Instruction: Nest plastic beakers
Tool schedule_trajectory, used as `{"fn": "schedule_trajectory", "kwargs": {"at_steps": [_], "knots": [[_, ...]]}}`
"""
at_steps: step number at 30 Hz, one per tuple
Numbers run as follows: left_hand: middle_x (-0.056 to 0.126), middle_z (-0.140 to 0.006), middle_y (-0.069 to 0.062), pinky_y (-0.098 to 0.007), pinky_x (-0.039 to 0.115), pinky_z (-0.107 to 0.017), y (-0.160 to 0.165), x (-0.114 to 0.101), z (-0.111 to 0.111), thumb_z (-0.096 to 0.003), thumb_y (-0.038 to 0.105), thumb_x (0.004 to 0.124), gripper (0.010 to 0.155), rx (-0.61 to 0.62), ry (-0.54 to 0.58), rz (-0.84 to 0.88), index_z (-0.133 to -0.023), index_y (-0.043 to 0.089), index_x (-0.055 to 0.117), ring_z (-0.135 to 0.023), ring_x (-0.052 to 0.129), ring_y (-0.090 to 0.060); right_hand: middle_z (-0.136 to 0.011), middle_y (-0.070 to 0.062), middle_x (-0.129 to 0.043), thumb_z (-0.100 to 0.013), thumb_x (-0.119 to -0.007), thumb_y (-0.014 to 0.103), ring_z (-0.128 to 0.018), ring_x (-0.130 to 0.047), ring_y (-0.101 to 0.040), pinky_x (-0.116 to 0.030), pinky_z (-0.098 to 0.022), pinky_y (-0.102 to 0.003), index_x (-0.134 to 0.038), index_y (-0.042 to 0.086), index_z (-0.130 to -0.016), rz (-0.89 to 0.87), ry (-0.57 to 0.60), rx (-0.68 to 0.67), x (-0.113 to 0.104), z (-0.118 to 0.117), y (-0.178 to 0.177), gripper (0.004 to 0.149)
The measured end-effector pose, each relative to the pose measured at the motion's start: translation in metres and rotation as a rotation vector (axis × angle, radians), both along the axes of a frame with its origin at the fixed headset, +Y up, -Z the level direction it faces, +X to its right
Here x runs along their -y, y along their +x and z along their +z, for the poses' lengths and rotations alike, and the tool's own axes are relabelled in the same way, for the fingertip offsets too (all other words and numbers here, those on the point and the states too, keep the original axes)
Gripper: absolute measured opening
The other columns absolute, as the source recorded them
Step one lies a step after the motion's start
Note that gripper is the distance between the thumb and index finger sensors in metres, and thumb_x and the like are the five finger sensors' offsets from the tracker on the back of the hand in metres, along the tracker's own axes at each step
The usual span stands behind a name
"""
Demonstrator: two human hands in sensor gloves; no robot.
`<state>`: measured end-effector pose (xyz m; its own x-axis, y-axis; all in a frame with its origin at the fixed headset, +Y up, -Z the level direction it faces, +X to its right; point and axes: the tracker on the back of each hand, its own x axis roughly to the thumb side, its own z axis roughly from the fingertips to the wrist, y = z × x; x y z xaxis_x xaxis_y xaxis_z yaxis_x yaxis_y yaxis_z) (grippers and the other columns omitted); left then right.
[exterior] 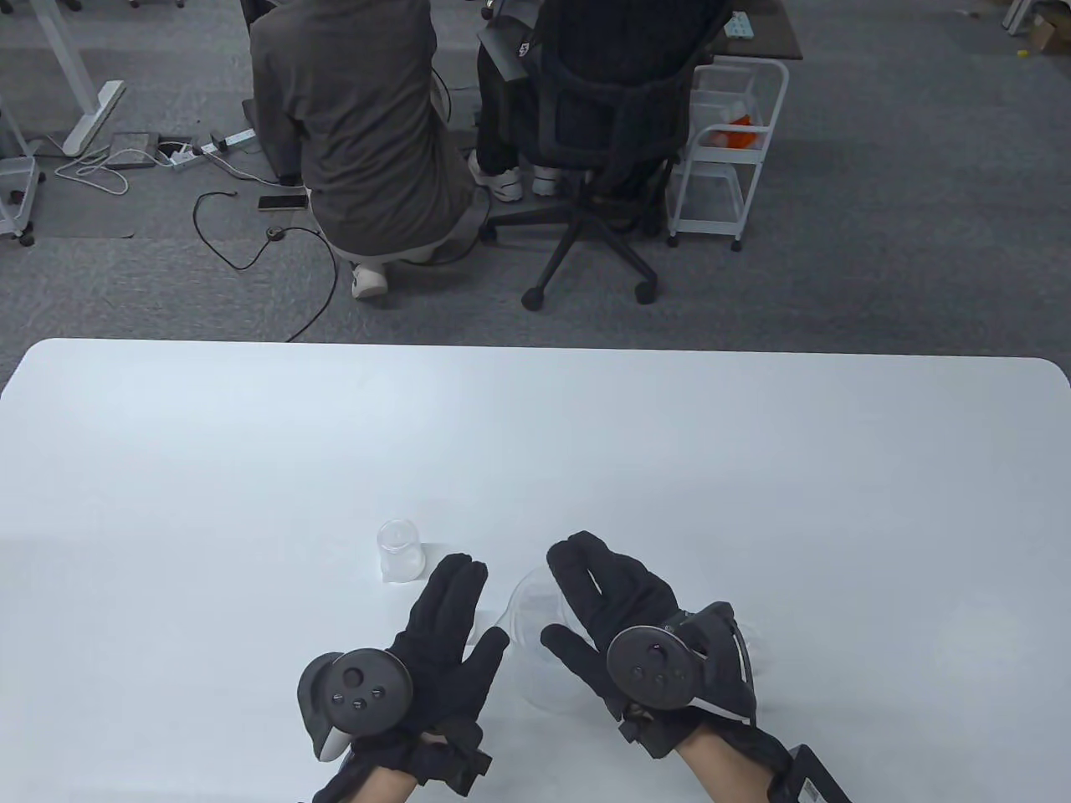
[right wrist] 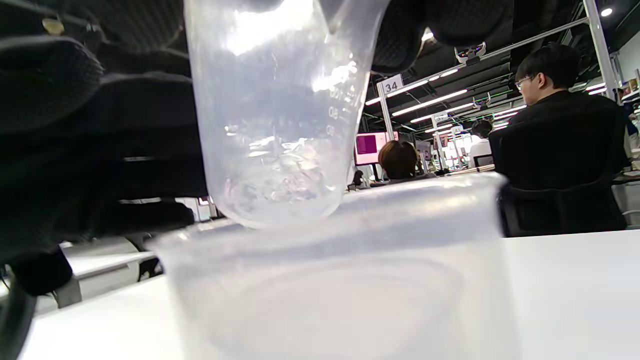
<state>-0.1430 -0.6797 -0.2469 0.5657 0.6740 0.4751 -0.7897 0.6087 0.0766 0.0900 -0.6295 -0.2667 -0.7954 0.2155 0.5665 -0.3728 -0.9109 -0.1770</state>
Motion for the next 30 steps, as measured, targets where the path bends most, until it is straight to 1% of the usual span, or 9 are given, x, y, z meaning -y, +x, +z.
{"fn": "schedule_trajectory", "kwargs": {"at_steps": [6, 10, 13, 17, 22, 27, 30], "knots": [[0.039, -0.111, -0.020, -0.064, 0.058, -0.067, -0.001, 0.007, -0.003, -0.0495, 0.051, 0.064, 0.071, -0.002, -0.026, 0.007, -0.106, 0.012, 0.046, -0.100, 0.053, -0.054, -0.113, -0.018, -0.050, -0.048, -0.072, 0.053, -0.092, -0.069, -0.042, -0.060, -0.064, -0.058, -0.043, 0.017, -0.105, 0.086, -0.028, 0.014, 0.012, -0.003, -0.002, 0.073], [0.039, -0.111, -0.021, -0.064, 0.058, -0.067, -0.001, 0.007, -0.003, -0.0494, 0.051, 0.064, 0.071, -0.006, -0.029, 0.002, -0.106, 0.012, 0.046, -0.100, 0.053, -0.054, -0.113, -0.018, -0.050, -0.048, -0.072, 0.053, -0.093, -0.067, -0.043, -0.059, -0.065, -0.058, -0.044, 0.017, -0.104, 0.115, -0.043, 0.010, 0.017, -0.005, -0.003, 0.073], [0.038, -0.111, -0.021, -0.064, 0.058, -0.067, -0.001, 0.007, -0.003, -0.0494, 0.051, 0.064, 0.071, -0.008, -0.032, -0.001, -0.106, 0.011, 0.046, -0.100, 0.053, -0.054, -0.114, -0.018, -0.047, -0.047, -0.071, 0.055, -0.097, -0.063, -0.044, -0.058, -0.066, -0.059, -0.040, 0.017, -0.105, 0.099, -0.058, 0.002, 0.021, -0.005, -0.002, 0.076], [0.038, -0.111, -0.020, -0.064, 0.057, -0.067, -0.004, 0.006, -0.004, -0.0493, 0.051, 0.065, 0.072, -0.014, -0.045, -0.005, -0.106, 0.012, 0.046, -0.100, 0.052, -0.054, -0.114, -0.018, -0.046, -0.048, -0.071, 0.055, -0.097, -0.061, -0.044, -0.057, -0.066, -0.059, -0.040, 0.016, -0.105, 0.062, -0.072, 0.000, 0.021, -0.005, 0.002, 0.076], [0.035, -0.112, -0.020, -0.065, 0.055, -0.068, -0.011, -0.002, -0.010, -0.0492, 0.052, 0.067, 0.073, -0.042, -0.086, -0.040, -0.107, 0.012, 0.045, -0.101, 0.048, -0.055, -0.114, -0.018, -0.046, -0.048, -0.071, 0.055, -0.098, -0.061, -0.045, -0.056, -0.067, -0.060, -0.040, 0.016, -0.105, 0.022, -0.074, 0.000, 0.019, -0.002, 0.009, 0.076], [0.031, -0.114, -0.017, -0.066, 0.051, -0.069, -0.019, -0.016, -0.021, -0.0492, 0.053, 0.069, 0.074, -0.083, -0.152, -0.187, -0.108, 0.014, 0.044, -0.103, 0.043, -0.055, -0.114, -0.019, -0.045, -0.048, -0.070, 0.056, -0.098, -0.060, -0.045, -0.056, -0.067, -0.060, -0.039, 0.016, -0.105, -0.031, -0.080, -0.002, 0.019, 0.003, 0.017, 0.076], [0.032, -0.114, -0.017, -0.065, 0.052, -0.070, -0.026, -0.024, -0.034, -0.0490, 0.053, 0.070, 0.075, -0.135, -0.197, -0.258, -0.108, 0.014, 0.045, -0.103, 0.043, -0.054, -0.114, -0.019, -0.045, -0.048, -0.070, 0.056, -0.098, -0.060, -0.045, -0.056, -0.067, -0.060, -0.039, 0.016, -0.105, -0.075, -0.084, -0.001, 0.019, 0.005, 0.023, 0.076]]}}
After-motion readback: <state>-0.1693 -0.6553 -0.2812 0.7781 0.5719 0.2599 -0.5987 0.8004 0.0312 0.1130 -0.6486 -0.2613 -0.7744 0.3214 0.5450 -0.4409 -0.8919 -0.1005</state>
